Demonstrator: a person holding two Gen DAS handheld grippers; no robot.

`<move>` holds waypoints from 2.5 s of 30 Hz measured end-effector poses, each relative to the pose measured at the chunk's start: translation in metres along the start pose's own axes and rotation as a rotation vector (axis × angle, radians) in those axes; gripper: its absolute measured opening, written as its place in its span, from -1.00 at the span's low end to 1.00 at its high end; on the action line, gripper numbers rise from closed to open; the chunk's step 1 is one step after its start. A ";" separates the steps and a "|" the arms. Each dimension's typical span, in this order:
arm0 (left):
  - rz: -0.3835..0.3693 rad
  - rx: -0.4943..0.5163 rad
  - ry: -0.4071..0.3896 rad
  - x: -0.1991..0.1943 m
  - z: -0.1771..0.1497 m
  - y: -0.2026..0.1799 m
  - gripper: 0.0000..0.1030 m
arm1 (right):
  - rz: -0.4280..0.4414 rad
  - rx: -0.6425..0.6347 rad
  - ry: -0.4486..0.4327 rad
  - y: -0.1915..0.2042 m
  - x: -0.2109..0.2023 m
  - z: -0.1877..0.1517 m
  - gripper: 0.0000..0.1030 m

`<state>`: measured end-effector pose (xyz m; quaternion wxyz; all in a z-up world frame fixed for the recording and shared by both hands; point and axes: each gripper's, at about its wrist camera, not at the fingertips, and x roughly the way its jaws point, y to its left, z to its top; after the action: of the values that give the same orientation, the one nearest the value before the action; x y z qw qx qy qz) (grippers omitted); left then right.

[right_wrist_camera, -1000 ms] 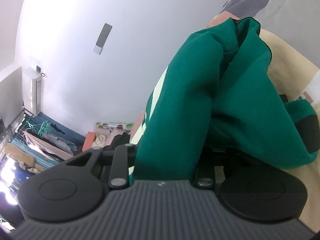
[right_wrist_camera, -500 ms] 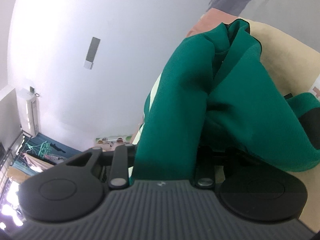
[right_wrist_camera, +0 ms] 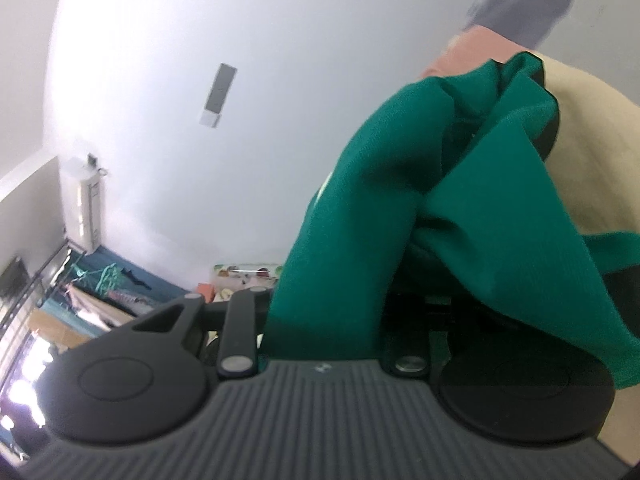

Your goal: Fold large clothes

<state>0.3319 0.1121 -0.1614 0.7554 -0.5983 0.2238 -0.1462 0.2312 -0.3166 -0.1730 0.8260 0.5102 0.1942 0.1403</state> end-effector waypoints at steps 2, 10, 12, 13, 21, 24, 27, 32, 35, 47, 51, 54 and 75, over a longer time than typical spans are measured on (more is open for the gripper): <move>-0.002 0.021 0.009 -0.004 -0.003 -0.013 0.16 | 0.035 0.001 -0.009 0.007 -0.011 0.005 -0.33; 0.083 0.200 0.047 -0.001 -0.031 -0.049 0.08 | 0.034 -0.047 -0.030 0.023 -0.060 0.047 -0.82; 0.096 0.189 0.031 -0.007 -0.036 -0.044 0.08 | -0.024 -0.045 0.010 0.014 -0.065 0.045 -0.82; 0.090 0.181 0.030 -0.013 -0.038 -0.043 0.08 | -0.038 -0.049 0.026 0.010 -0.068 0.040 -0.82; 0.090 0.165 0.031 -0.027 -0.042 -0.034 0.09 | -0.099 0.092 0.056 -0.009 -0.085 -0.007 -0.77; 0.080 0.149 0.040 -0.027 -0.038 -0.028 0.10 | -0.133 0.123 0.058 -0.014 -0.089 -0.022 -0.78; 0.064 0.113 0.037 -0.031 -0.035 -0.019 0.10 | -0.164 0.111 0.075 -0.013 -0.092 -0.035 -0.84; 0.045 0.065 0.032 -0.035 -0.033 -0.005 0.10 | -0.230 0.068 0.103 -0.013 -0.100 -0.057 -0.87; 0.036 0.036 0.028 -0.036 -0.033 0.000 0.10 | -0.250 0.035 0.086 -0.006 -0.100 -0.064 -0.80; 0.015 0.009 0.028 -0.035 -0.032 0.006 0.12 | -0.310 0.356 -0.049 -0.026 -0.065 -0.080 1.00; 0.015 0.011 0.033 -0.035 -0.031 0.007 0.12 | -0.380 0.432 -0.129 -0.040 -0.048 -0.072 1.00; 0.013 0.010 0.035 -0.033 -0.032 0.006 0.12 | -0.403 0.418 -0.148 -0.045 -0.030 -0.067 1.00; -0.017 0.052 0.060 -0.039 -0.036 -0.028 -0.02 | -0.117 0.060 -0.041 -0.004 -0.048 -0.009 -0.30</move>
<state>0.2815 0.0942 -0.1349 0.7623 -0.5757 0.2374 -0.1762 0.1850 -0.3320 -0.1720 0.8210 0.5252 0.2107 0.0754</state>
